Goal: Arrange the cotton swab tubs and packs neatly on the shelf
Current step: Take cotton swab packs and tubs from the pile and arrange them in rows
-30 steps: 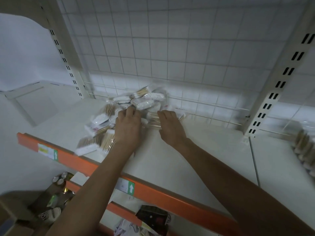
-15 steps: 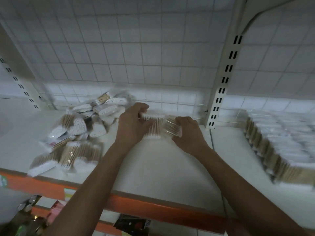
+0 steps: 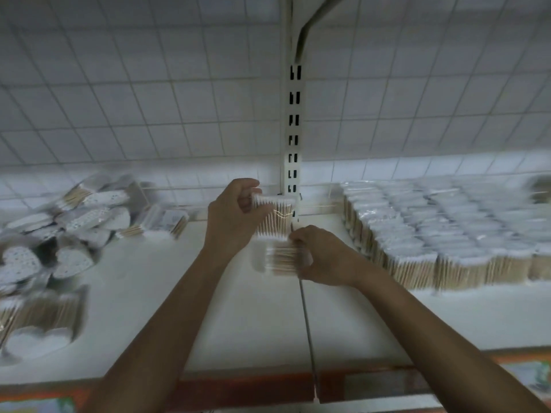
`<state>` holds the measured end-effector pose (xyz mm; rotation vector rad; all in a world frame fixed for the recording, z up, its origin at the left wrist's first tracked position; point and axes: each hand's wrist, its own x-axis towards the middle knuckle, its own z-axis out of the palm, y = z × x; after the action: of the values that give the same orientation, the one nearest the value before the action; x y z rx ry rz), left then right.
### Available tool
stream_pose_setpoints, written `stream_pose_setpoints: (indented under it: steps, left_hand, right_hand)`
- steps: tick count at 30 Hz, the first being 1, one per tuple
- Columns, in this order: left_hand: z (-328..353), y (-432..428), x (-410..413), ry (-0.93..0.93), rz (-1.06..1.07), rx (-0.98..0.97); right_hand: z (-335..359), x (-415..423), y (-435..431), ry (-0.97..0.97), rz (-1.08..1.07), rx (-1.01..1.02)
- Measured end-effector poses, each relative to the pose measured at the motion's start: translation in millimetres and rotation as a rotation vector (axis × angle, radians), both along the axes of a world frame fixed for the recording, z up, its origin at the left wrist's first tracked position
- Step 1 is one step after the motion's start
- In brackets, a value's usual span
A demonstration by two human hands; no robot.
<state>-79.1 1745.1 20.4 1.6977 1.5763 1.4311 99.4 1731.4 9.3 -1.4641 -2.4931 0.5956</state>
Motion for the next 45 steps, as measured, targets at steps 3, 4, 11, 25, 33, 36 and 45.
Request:
stream_pose_setpoints:
  steps: [3,4,11,25,33,36,45]
  left_hand:
    - [0,6,13,-0.018,0.002,0.011]
    - [1,7,17,-0.023,0.018,0.021]
    - [4,16,43,-0.452,0.022,-0.047]
    - [-9,40,68,0.027,0.004,-0.368]
    - [-18,55,81,0.400,-0.031,-0.356]
    - [-21,59,90,0.356,-0.007,-0.404]
    - [-23,62,106,0.314,-0.027,-0.424]
  right_hand:
    - [7,11,1,0.007,0.003,0.003]
    - [11,14,3,0.033,-0.031,0.001]
    - [36,31,21,0.454,-0.254,0.007]
    - [68,59,98,0.103,-0.041,0.288]
    - [55,57,124,-0.236,0.047,0.434]
    - [50,55,127,-0.306,0.068,0.441]
    - [34,53,139,-0.358,0.033,0.403]
